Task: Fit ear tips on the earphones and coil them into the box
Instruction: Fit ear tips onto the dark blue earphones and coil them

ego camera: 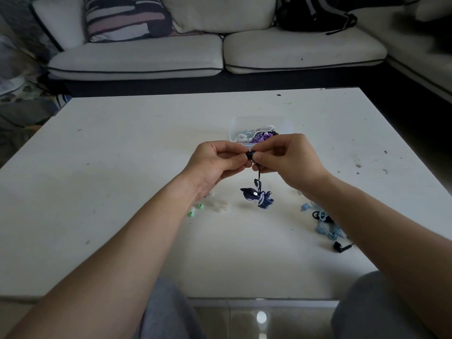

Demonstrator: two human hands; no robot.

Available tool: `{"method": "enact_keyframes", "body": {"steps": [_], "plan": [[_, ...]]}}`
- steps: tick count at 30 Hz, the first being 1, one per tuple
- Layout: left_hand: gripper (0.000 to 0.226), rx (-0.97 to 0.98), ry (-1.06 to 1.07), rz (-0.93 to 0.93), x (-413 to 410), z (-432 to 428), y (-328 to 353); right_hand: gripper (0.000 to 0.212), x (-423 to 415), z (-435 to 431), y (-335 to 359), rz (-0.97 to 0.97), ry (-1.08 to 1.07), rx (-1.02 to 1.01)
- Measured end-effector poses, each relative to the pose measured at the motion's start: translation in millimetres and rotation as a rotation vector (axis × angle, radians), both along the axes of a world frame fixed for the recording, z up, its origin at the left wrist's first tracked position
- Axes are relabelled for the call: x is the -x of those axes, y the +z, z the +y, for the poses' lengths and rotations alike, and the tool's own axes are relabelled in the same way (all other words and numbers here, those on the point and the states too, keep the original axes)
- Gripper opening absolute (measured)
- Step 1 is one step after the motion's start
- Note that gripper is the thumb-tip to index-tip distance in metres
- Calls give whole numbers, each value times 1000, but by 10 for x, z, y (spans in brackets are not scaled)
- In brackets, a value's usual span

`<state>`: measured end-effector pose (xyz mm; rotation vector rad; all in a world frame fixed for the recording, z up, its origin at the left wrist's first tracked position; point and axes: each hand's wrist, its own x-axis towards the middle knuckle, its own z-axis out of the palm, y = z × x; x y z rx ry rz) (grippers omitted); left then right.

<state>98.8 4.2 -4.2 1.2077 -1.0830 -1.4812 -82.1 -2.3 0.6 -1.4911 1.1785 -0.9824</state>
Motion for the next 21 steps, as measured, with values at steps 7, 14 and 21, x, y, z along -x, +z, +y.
{"method": "enact_keyframes", "body": {"steps": [7, 14, 21], "plan": [[13, 97, 39, -101, 54, 7, -21, 10, -17, -4, -34, 143, -88, 75], [16, 50, -38, -5, 0, 1, 18, 10, 73, -14, 52, -8, 75, 9], [17, 44, -95, 4, 10, 9, 17, 10, 157, -50, 57, -79, 174, -97]]}}
